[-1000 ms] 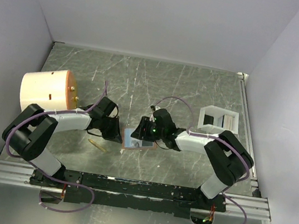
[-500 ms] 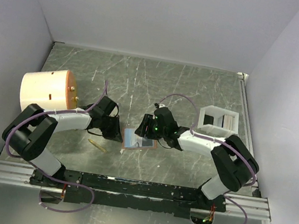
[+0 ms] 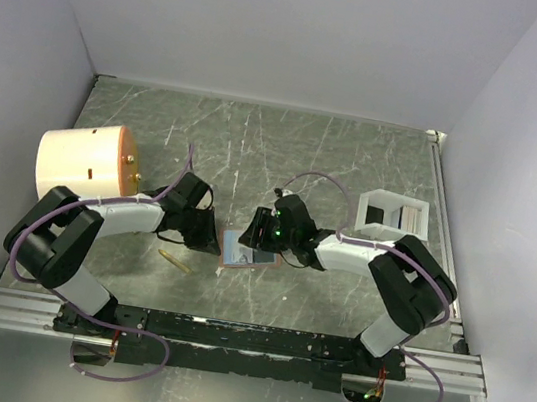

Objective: Put the credit cards into the card holder
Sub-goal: Insert the credit card into the card holder.

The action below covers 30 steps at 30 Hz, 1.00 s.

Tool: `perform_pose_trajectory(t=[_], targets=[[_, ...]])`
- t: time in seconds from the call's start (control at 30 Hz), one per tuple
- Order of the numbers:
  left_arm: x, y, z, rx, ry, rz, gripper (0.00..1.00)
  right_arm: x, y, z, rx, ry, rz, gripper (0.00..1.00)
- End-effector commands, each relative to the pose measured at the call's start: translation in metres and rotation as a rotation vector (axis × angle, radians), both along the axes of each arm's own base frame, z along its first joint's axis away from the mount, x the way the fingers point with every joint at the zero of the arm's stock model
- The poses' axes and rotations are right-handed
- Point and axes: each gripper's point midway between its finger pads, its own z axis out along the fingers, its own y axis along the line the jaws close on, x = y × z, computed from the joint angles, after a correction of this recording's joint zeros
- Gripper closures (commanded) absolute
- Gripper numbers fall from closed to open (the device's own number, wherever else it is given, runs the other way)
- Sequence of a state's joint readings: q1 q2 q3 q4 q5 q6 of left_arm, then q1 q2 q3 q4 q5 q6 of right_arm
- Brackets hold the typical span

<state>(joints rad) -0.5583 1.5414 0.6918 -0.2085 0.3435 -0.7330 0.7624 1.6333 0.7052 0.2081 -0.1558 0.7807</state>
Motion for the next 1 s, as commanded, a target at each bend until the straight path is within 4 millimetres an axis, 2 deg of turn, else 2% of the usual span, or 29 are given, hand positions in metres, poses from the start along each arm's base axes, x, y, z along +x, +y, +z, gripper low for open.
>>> perform_pose_trajectory(t=[0.0, 0.4, 0.53, 0.7, 0.77, 0.9, 0.97], targets=[[0.011, -0.007, 0.006, -0.015, -0.043, -0.012, 0.87, -0.009, 0.008, -0.003, 0.043, 0.025, 0.035, 0.51], [0.019, -0.011, 0.01, -0.014, -0.054, -0.015, 0.87, -0.017, 0.024, 0.006, 0.113, 0.047, 0.077, 0.52], [0.02, -0.012, 0.014, -0.018, -0.061, -0.018, 0.86, -0.015, 0.017, 0.004, 0.072, 0.038, 0.069, 0.52], [0.023, -0.008, 0.029, 0.0, -0.097, -0.012, 0.78, 0.005, -0.008, 0.017, -0.056, -0.05, 0.043, 0.52], [0.026, -0.007, 0.042, -0.009, -0.131, -0.008, 0.72, 0.015, -0.02, 0.027, -0.1, -0.089, 0.029, 0.51], [0.03, -0.005, 0.065, -0.013, -0.191, -0.011, 0.61, 0.041, -0.057, 0.045, -0.22, -0.163, -0.029, 0.5], [0.032, -0.001, 0.077, -0.001, -0.227, -0.008, 0.51, 0.055, -0.078, 0.056, -0.292, -0.19, -0.064, 0.49]])
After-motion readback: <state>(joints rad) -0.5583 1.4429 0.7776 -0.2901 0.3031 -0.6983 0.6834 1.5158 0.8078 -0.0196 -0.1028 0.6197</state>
